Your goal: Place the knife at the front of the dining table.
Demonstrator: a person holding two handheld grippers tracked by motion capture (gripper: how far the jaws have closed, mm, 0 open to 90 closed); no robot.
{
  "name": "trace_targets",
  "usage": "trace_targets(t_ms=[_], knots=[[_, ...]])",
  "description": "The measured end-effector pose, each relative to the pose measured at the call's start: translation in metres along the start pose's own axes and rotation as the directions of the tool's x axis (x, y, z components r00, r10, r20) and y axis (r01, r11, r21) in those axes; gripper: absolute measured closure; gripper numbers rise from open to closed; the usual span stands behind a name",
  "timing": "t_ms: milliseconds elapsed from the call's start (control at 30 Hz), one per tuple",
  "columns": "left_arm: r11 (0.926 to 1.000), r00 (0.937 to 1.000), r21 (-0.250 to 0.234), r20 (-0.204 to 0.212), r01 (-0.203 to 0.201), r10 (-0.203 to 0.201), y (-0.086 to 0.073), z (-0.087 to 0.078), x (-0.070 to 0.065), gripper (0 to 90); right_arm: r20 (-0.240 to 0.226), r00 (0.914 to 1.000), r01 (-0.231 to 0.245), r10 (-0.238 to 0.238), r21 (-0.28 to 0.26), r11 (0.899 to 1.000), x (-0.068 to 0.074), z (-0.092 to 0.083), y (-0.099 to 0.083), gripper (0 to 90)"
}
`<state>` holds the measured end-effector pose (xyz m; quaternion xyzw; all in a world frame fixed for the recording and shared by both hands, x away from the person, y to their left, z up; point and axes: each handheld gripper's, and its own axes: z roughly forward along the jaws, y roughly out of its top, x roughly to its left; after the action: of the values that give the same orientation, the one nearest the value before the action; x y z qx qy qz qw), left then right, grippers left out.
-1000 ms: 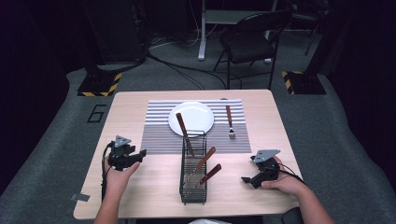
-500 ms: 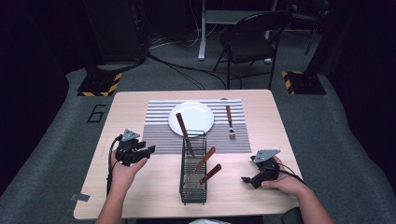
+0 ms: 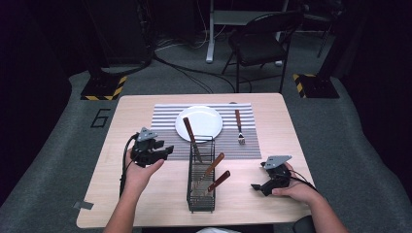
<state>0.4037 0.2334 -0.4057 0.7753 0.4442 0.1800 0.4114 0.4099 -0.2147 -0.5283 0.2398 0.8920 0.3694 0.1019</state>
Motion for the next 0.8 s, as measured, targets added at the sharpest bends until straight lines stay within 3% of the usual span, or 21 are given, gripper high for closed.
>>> trace_targets(t_ms=[533,800], knots=[[0.9978,0.9956,-0.032,0.072,-0.058,0.060,0.023,0.003,-0.025,54.6,-0.002,1.0000,-0.006,0.006,0.005,1.000,0.001,0.000,0.000,0.0],[0.9969,0.9937,-0.033,0.084,-0.072,0.074,0.028,0.017,-0.029,55.9,-0.002,1.0000,-0.006,0.006,0.005,1.000,0.001,0.000,0.000,0.0]])
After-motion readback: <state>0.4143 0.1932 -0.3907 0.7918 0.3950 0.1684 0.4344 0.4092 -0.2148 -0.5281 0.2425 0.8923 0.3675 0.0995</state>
